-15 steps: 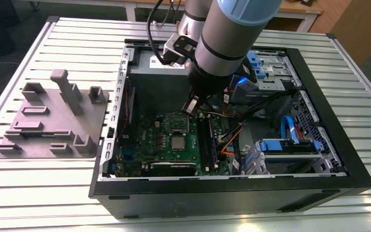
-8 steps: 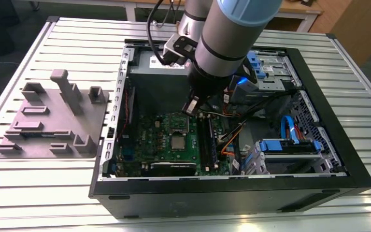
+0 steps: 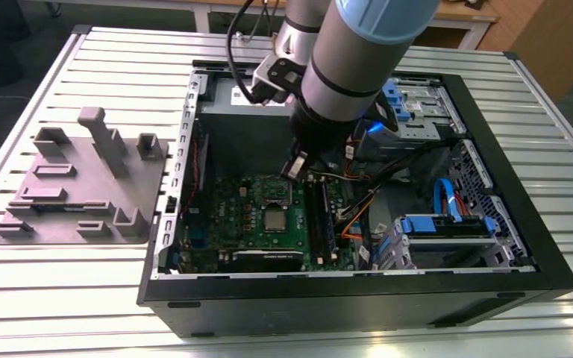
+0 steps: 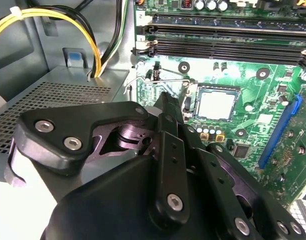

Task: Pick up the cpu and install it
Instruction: 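Close the cpu cover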

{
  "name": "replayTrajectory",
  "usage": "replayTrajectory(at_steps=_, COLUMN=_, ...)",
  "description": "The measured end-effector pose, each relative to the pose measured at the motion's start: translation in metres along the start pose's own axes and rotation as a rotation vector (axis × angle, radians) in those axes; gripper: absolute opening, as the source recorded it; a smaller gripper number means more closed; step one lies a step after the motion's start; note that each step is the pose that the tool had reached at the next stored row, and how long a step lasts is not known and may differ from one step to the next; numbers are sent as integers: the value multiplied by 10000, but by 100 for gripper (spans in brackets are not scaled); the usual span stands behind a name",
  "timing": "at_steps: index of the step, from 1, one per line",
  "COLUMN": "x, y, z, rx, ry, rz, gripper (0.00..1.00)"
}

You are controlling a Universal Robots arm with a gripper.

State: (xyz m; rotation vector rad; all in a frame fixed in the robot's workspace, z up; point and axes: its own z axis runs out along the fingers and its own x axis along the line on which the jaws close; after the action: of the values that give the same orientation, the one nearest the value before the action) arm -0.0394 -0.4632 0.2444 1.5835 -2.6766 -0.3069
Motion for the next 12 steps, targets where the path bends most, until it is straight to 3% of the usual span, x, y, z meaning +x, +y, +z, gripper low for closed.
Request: replayTrajectory(at_steps=12, x=52, y=-28, z=-9, rx=0, ry=-1, rz=0, gripper=10)
